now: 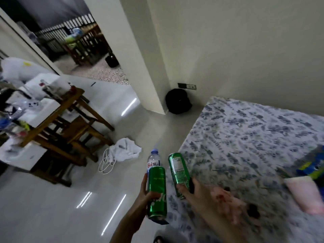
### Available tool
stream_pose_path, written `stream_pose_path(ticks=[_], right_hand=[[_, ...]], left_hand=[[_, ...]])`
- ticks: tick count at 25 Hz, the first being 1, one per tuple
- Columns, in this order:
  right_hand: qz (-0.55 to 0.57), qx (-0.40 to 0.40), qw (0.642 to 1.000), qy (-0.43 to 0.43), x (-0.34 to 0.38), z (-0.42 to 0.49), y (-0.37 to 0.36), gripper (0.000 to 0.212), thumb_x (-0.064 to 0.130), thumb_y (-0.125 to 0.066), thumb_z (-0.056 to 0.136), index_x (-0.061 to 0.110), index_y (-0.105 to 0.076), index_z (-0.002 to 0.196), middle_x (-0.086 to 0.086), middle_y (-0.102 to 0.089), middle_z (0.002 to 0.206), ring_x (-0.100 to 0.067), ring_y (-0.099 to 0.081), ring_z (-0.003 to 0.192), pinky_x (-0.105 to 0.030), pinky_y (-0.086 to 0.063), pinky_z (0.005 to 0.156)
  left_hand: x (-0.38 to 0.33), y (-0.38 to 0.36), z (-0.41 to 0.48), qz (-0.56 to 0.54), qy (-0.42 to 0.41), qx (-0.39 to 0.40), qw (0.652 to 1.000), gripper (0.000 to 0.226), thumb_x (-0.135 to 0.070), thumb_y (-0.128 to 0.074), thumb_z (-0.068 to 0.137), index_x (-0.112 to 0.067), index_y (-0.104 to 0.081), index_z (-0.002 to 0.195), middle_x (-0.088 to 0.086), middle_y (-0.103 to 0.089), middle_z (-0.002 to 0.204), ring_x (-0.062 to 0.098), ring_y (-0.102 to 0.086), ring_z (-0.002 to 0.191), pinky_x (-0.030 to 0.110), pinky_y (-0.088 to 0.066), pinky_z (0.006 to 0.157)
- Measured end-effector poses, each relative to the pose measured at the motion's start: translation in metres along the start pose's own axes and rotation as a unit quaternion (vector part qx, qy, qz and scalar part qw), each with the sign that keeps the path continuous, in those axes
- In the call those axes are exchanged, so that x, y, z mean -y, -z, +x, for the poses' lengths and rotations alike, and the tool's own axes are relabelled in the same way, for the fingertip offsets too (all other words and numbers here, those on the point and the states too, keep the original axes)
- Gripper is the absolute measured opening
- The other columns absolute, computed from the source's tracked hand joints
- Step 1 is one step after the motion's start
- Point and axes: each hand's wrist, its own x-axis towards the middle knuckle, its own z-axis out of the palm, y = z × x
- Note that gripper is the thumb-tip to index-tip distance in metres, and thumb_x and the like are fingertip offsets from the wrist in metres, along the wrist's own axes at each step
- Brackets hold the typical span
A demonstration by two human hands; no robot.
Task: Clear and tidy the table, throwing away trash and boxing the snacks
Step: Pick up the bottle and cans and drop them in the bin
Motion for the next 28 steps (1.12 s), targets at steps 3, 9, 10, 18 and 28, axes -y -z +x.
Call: stream_pose_path(ticks=[3, 9, 10, 18, 28], right_hand=[[-0.018, 0.015, 0.999, -0.028, 0.015, 0.015, -0.058, 0.042, 0.051, -0.063, 0.081, 0.023, -0.057, 0.112, 0.008, -0.064, 0.097, -0.003, -0.06, 0.084, -0.021, -0.047, 0.068], [-0.066, 0.026, 0.993, -0.09, 0.027, 0.048, -0.167, 0.039, 0.042, -0.063, 0.085, 0.028, -0.047, 0.117, 0.01, -0.06, 0.105, -0.008, -0.059, 0.095, -0.02, -0.044, 0.072], [-0.078, 0.032, 0.992, -0.098, 0.026, 0.052, -0.181, 0.038, 0.043, -0.063, 0.085, 0.029, -0.047, 0.116, 0.009, -0.061, 0.105, -0.009, -0.06, 0.096, -0.023, -0.046, 0.075], [-0.155, 0.057, 0.966, -0.197, -0.02, 0.133, -0.289, 0.032, 0.039, -0.056, 0.091, 0.023, -0.044, 0.116, 0.004, -0.058, 0.106, -0.018, -0.058, 0.1, -0.029, -0.044, 0.082], [-0.191, -0.021, 0.886, -0.422, -0.236, 0.287, -0.345, 0.051, 0.036, -0.048, 0.093, 0.002, -0.039, 0.13, -0.022, -0.049, 0.128, -0.038, -0.053, 0.108, -0.042, -0.047, 0.091]], left_hand=[[0.017, 0.062, 0.017, -0.03, 0.002, 0.003, 1.0, 0.107, -0.037, -0.077, 0.051, -0.05, -0.022, 0.142, 0.003, -0.055, 0.131, 0.024, -0.068, 0.104, 0.038, -0.058, 0.077], [0.049, 0.163, 0.051, -0.097, 0.025, 0.065, 0.993, 0.1, -0.039, -0.071, 0.054, -0.05, -0.019, 0.139, -0.001, -0.051, 0.127, 0.022, -0.062, 0.106, 0.028, -0.058, 0.069], [0.051, 0.172, 0.054, -0.107, 0.028, 0.072, 0.991, 0.095, -0.038, -0.068, 0.056, -0.049, -0.02, 0.137, -0.001, -0.052, 0.124, 0.022, -0.064, 0.103, 0.027, -0.058, 0.068], [0.129, 0.234, 0.134, -0.181, 0.157, 0.07, 0.968, 0.077, -0.033, -0.06, 0.069, -0.04, -0.03, 0.14, 0.008, -0.064, 0.118, 0.027, -0.069, 0.096, 0.032, -0.057, 0.067], [0.292, 0.218, 0.326, -0.18, 0.33, 0.075, 0.924, 0.049, -0.068, -0.06, 0.071, -0.032, -0.059, 0.104, -0.002, -0.063, 0.102, 0.023, -0.062, 0.096, 0.042, -0.055, 0.085]])
